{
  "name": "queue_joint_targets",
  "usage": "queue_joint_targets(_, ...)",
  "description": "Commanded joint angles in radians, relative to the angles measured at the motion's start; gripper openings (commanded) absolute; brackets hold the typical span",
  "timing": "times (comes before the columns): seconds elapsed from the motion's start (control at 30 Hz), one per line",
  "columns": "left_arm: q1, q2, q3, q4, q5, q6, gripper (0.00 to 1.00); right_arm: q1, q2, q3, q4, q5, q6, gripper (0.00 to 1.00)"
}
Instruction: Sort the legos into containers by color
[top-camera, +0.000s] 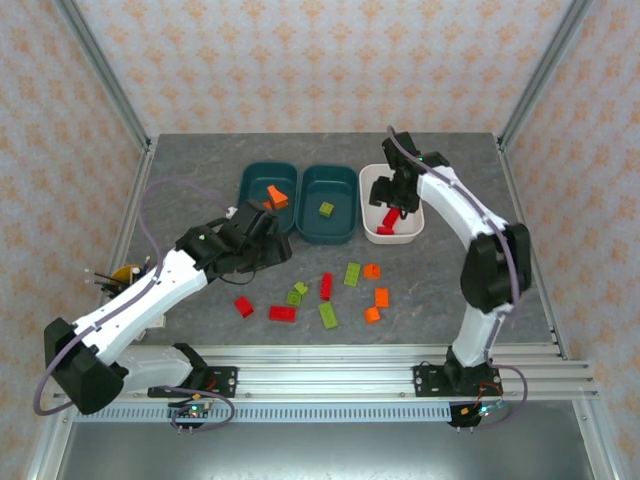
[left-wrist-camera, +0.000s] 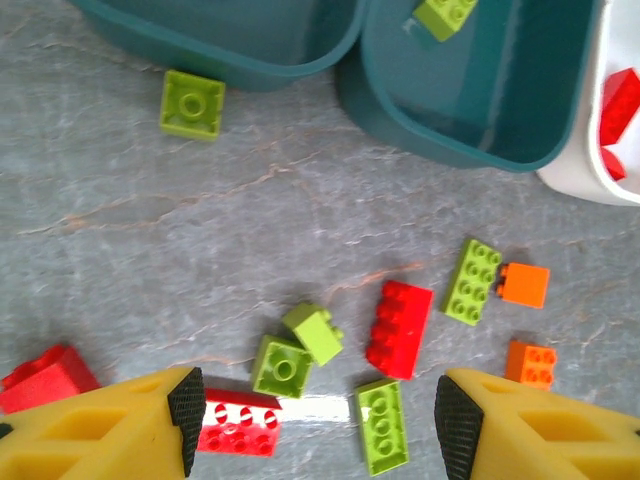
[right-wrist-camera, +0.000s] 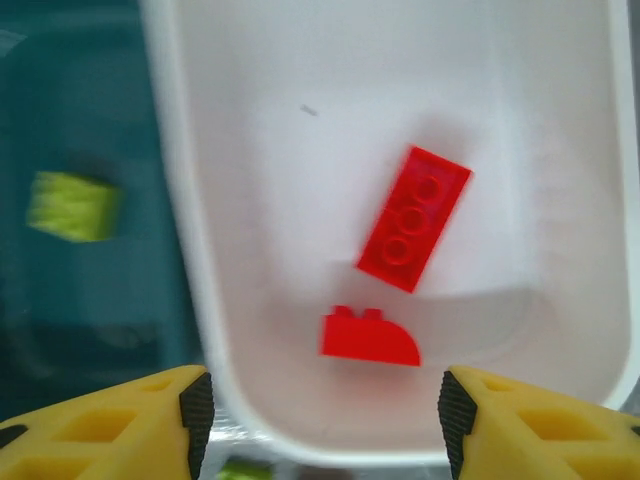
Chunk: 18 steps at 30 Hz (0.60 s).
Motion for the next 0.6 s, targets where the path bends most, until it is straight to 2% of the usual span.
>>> queue_joint_targets(0.0, 0.051, -0.032, -0.057, -0.045, -0.03, 0.019, 0.67, 0.107, -0.224, -0.13, 0.115, 0.001, -0.02, 0.62)
queue_joint_targets(0.07, 0.108, -0.031, -0.098, -0.016, 0.009, 0.056, 0.67, 0.197, -0.335, -0.264, 0.229, -0.024, 0.005, 0.63)
queue_joint_targets(0.17, 0.184, -0.003, -0.156, 0.068, 0.056, 0.135, 0.66, 0.355, -0.421, -0.407, 0.315, 0.034, 0.041, 0.63)
queue_joint_targets(0.3, 0.212, 0.101, -0.137, 0.173, 0.063, 0.271, 0.66, 0.479, -0.483, -0.541, 0.409, 0.073, 0.123, 0.63)
queue_joint_targets(0.4, 0.214, 0.187, -0.127, 0.256, 0.061, 0.382, 0.65, 0.524, -0.505, -0.591, 0.454, 0.092, 0.149, 0.64)
queue_joint_targets(0.57, 0.223, 0.296, -0.145, 0.37, -0.012, 0.482, 0.66, 0.526, -0.516, -0.602, 0.445, 0.106, 0.169, 0.64)
